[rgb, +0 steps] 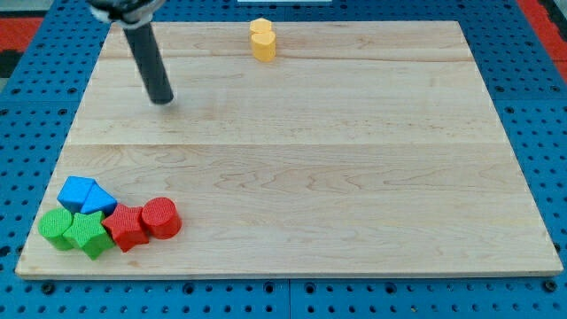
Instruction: Move the yellow heart into the red star
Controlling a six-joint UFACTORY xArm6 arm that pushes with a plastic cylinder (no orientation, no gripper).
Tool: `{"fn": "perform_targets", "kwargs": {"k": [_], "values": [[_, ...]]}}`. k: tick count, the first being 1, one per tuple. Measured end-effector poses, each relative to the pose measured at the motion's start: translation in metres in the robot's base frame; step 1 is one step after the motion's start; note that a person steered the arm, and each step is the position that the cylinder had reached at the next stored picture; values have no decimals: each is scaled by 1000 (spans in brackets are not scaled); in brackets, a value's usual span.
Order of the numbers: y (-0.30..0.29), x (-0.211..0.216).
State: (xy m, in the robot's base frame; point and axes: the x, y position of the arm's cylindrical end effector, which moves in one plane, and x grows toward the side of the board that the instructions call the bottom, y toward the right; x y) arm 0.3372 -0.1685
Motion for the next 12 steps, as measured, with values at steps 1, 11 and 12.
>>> {"fn": "perform_targets", "kwargs": {"k": [1,11,12], "values": [[12,-79],[205,-142],[219,-142]]}}
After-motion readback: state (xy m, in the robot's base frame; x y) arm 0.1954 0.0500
